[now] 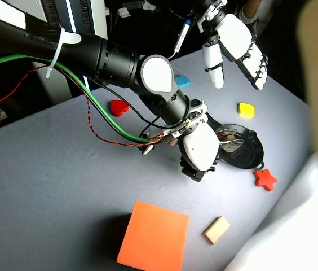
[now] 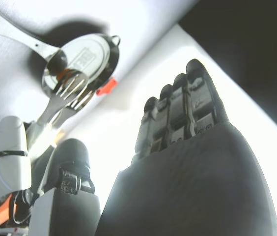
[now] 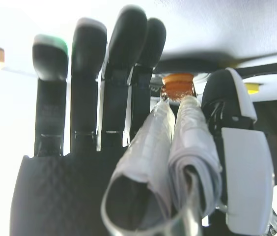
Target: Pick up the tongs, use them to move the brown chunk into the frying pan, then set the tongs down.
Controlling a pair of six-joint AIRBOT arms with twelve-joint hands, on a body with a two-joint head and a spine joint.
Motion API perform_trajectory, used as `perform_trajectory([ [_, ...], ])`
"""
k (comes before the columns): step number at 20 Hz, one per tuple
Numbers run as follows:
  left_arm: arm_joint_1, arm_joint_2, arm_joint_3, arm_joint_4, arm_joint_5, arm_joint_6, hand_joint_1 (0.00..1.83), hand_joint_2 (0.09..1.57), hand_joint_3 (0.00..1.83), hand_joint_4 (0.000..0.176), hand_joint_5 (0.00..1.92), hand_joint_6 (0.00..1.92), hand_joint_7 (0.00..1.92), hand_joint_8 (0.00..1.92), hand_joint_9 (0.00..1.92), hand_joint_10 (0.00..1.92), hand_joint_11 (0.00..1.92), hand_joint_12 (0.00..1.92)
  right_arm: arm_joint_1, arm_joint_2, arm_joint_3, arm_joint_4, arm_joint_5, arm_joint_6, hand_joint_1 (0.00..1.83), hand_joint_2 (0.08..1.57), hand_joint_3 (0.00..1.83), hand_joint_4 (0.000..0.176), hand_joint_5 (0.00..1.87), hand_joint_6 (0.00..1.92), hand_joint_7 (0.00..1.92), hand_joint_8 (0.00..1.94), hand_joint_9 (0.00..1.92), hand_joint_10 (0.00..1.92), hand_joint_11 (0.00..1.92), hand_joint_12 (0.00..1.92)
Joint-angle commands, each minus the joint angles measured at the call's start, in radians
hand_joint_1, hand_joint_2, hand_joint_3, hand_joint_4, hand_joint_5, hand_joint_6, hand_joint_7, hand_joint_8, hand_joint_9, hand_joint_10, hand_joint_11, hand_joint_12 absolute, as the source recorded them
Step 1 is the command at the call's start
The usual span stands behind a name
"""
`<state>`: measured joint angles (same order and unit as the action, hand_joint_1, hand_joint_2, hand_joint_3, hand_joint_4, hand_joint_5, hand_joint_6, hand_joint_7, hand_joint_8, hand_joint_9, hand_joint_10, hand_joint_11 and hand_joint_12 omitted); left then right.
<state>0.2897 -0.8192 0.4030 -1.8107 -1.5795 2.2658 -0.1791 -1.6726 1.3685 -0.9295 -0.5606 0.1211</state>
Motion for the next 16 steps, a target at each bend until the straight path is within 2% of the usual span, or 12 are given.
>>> perform_trajectory([
  [1,-0.006,0.005,0.002,0.093,-0.053,0.003,0.04,1.29,0.0,0.019,0.0,0.0,0.0,0.0,0.0,0.0,0.0,0.18,0.015,0.004,-0.008,-0.04,0.056,-0.004,0.45,1.29,0.0,0.0,0.89,0.78,1.03,0.99,0.93,1.44,0.79,1.84],
  [2,-0.006,0.005,0.003,0.093,-0.053,0.003,0.07,1.28,0.0,0.02,0.0,0.0,0.01,0.0,0.0,0.0,0.0,0.19,0.013,0.007,-0.022,-0.108,0.059,0.009,0.45,1.29,0.0,0.0,0.87,0.74,1.01,0.95,0.9,1.41,0.77,1.83],
  [4,-0.006,0.005,0.003,0.093,-0.053,0.003,0.07,1.28,0.0,0.02,0.0,0.0,0.01,0.0,0.0,0.0,0.0,0.19,0.014,0.007,-0.023,-0.111,0.066,0.009,0.45,1.29,0.0,0.0,0.87,0.74,1.01,0.95,0.9,1.41,0.77,1.83],
  [5,-0.006,0.005,0.003,0.093,-0.053,0.003,0.06,1.29,0.0,0.021,0.0,0.0,0.0,0.0,0.0,0.0,0.0,0.14,0.014,0.008,-0.023,-0.113,0.071,0.01,0.41,1.29,0.0,0.0,0.83,0.64,1.0,0.76,0.88,1.27,0.74,1.76],
  [6,-0.006,0.005,0.003,0.093,-0.053,0.003,0.05,1.29,0.0,0.02,0.0,0.0,0.0,0.0,0.0,0.0,0.0,0.14,0.014,0.008,-0.023,-0.113,0.071,0.011,0.38,1.29,0.0,0.0,0.83,0.59,1.03,0.68,0.9,1.21,0.75,1.73],
  [8,-0.006,0.005,0.003,0.093,-0.053,0.003,0.04,1.29,0.0,0.024,0.0,0.0,0.0,0.0,0.0,0.0,0.0,0.1,0.012,0.009,-0.024,-0.113,0.073,0.011,0.4,1.28,0.0,0.0,0.84,0.56,1.03,0.64,0.89,1.19,0.73,1.75],
  [10,-0.006,0.005,0.003,0.093,-0.053,0.003,0.05,1.29,0.0,0.018,0.0,0.0,0.01,0.0,0.0,0.0,0.0,0.12,0.012,0.009,-0.024,-0.113,0.074,0.011,0.41,1.28,0.0,0.0,0.85,0.52,1.04,0.59,0.9,1.15,0.72,1.74],
  [13,-0.006,0.005,0.003,0.093,-0.053,0.003,0.09,1.28,0.0,0.02,0.0,0.0,0.01,0.0,0.0,0.0,0.0,0.18,0.015,0.01,-0.025,-0.114,0.075,0.011,0.44,1.26,0.0,0.0,0.86,0.49,1.06,0.55,0.91,1.17,0.72,1.76],
  [16,-0.006,0.005,0.003,0.093,-0.053,0.003,0.07,1.28,0.0,0.022,0.0,0.0,0.0,0.0,0.0,0.0,0.0,0.15,0.023,0.015,-0.026,-0.114,0.089,0.011,0.43,1.26,0.0,0.0,0.86,0.47,1.06,0.54,0.91,1.19,0.71,1.78],
])
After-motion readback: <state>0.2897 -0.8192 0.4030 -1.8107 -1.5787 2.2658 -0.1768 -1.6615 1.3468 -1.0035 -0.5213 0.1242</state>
